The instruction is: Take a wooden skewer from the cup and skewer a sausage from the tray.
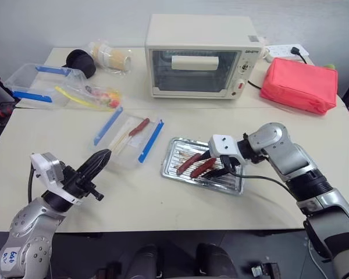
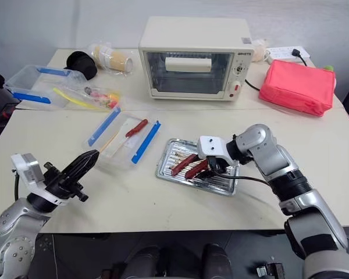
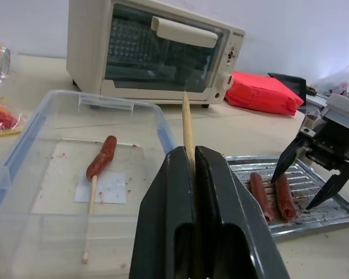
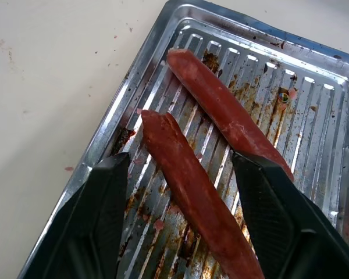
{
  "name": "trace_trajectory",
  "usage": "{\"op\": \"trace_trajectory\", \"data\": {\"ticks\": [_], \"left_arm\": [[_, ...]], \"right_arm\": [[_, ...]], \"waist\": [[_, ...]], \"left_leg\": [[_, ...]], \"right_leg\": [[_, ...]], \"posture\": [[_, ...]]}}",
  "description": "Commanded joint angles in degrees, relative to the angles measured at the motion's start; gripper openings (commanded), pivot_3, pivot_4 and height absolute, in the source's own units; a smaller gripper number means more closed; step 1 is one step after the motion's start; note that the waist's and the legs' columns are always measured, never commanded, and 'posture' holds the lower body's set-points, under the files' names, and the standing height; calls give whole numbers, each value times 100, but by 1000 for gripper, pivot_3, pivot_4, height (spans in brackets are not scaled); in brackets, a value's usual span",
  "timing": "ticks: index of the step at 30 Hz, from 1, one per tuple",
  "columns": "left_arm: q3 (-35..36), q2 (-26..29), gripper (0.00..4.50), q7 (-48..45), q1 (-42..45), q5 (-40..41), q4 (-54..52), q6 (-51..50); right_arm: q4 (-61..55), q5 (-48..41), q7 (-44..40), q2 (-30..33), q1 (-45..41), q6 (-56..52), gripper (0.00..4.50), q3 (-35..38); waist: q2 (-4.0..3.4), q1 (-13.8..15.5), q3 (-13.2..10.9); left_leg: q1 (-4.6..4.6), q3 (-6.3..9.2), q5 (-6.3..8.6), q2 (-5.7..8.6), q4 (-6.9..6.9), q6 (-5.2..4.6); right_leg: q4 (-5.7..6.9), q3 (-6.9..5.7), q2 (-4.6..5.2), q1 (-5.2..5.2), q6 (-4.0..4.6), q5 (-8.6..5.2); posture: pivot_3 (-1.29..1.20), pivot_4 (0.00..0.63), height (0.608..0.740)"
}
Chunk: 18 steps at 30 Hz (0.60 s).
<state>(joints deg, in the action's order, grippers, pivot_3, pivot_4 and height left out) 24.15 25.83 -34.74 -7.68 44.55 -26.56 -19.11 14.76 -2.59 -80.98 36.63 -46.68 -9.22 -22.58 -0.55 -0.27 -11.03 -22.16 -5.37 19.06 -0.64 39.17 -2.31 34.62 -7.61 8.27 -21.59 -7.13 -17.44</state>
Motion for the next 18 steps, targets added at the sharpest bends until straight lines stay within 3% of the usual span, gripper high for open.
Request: {"op": "trace_trajectory", "data": {"ticks": [1, 8, 11, 17, 18], "left_arm": [[59, -4, 0, 35, -72, 12, -230, 114], [-10, -9, 0, 57, -26, -26, -212, 152], [-21, 10, 0, 53, 1, -36, -191, 163], [-61, 25, 0, 41, 33, -61, -186, 152], [-64, 27, 0, 37, 38, -63, -183, 152]], "right_arm": [[51, 97, -85, -109, -163, 141, 2889, -57], [576, 338, -29, -391, -281, 355, 2889, -130], [744, 362, -58, -437, -317, 423, 2354, -127], [781, 376, -85, -469, -358, 428, 368, -96], [769, 365, -72, -473, -356, 426, 368, -79]], "waist": [[0, -1, 0], [0, -7, 0], [0, 7, 0], [0, -13, 0], [0, -13, 0]], "left_leg": [[0, 0, 0, -2, 0, 1], [0, -1, 0, -1, 0, 1], [0, 0, 0, -1, 0, 1], [3, 0, -1, -2, 0, 3], [3, -1, -2, -2, 0, 3]], "right_leg": [[0, 0, -2, 0, 0, 0], [1, 1, -2, -1, 0, 0], [2, 1, -1, -1, 0, 0], [5, 2, -2, -1, 0, 0], [6, 3, -2, -1, 0, 0]], "posture": [[0, 150, 740], [0, 150, 740], [0, 150, 740], [0, 150, 740], [0, 150, 740]]}}
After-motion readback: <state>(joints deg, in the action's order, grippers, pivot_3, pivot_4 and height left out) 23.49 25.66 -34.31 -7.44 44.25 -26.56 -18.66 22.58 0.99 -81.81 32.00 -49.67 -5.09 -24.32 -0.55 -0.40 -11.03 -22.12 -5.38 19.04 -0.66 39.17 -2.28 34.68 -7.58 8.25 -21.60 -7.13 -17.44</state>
